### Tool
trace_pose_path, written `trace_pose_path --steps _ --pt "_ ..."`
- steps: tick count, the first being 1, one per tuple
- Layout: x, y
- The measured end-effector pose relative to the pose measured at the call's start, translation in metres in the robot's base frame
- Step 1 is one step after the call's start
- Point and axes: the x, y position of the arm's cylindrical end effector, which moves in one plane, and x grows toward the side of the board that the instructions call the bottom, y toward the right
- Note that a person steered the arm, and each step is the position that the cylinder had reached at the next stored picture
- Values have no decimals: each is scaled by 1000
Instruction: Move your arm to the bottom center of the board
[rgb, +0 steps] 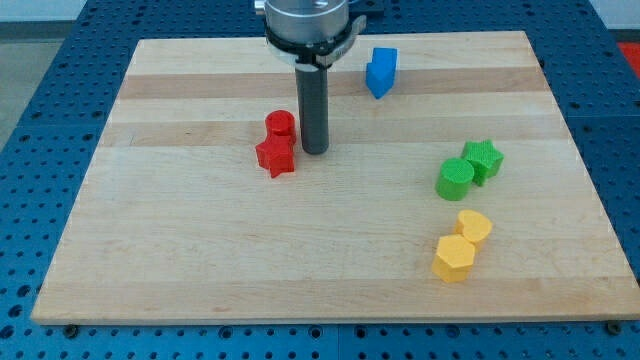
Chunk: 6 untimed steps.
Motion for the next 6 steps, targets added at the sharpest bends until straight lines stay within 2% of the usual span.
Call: trace_pose_path --steps 2,5,6 --pt "64 -7" --pt "191 2" --pt "196 25"
